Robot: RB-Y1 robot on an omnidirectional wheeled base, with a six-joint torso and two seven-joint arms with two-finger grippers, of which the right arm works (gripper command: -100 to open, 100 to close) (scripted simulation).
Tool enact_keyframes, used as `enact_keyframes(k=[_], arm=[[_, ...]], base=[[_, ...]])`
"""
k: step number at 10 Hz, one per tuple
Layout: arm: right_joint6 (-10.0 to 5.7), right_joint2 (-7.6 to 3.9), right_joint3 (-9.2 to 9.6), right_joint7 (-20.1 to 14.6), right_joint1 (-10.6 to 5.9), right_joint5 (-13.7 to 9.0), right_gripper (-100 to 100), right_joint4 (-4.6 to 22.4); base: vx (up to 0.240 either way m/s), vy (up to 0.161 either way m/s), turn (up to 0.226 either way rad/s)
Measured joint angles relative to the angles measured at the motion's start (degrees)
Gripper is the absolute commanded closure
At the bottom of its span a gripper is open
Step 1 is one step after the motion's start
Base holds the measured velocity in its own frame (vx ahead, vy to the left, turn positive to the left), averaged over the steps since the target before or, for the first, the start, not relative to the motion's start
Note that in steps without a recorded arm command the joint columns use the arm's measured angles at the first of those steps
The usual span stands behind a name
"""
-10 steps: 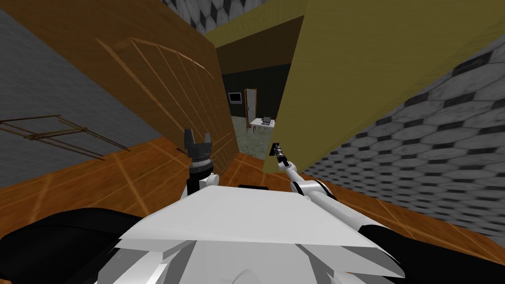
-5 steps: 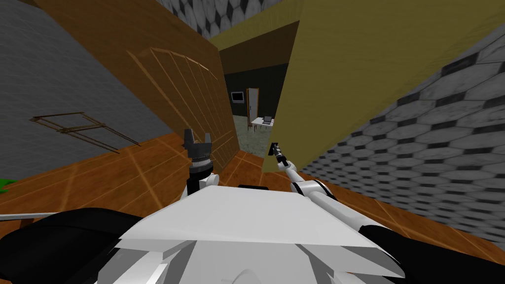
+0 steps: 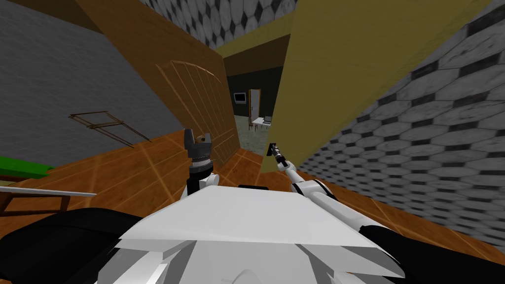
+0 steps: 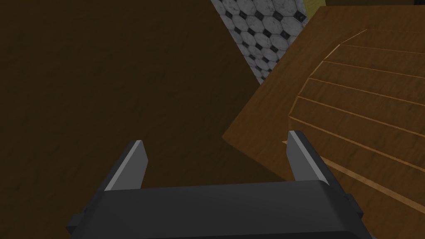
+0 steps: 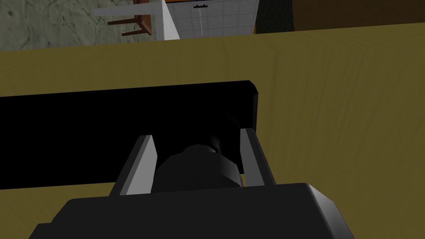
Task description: Pull the door open
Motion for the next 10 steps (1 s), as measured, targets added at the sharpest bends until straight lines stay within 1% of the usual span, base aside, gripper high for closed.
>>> enact_keyframes(k=[1,2,3,5,6,9,10], arm=[[-0.4,-0.06,0.61,-0.59,-0.25,0.26,100,0.32],[-0.82,-0.15,1.16,-1.14,-0.43,0.5,100,0.48],[-0.86,-0.03,1.34,-1.24,-0.3,0.58,100,0.57],[-1.74,-0.21,2.46,-2.31,-0.73,1.15,100,0.82],[-1.84,-0.51,3.21,-3.05,-0.52,1.53,100,-0.06],[-2.84,-0.98,5.59,-5.26,-0.38,2.72,100,-0.46],[-3.43,-1.11,6.22,-5.86,-0.61,3.06,100,-0.02]], base=[[-0.183,-0.137,0.051],[-0.088,-0.055,0.031],[-0.103,-0.098,0.043],[-0.186,-0.138,0.053],[-0.155,-0.147,0.04],[-0.168,-0.146,0.038],[-0.148,-0.137,0.029]])
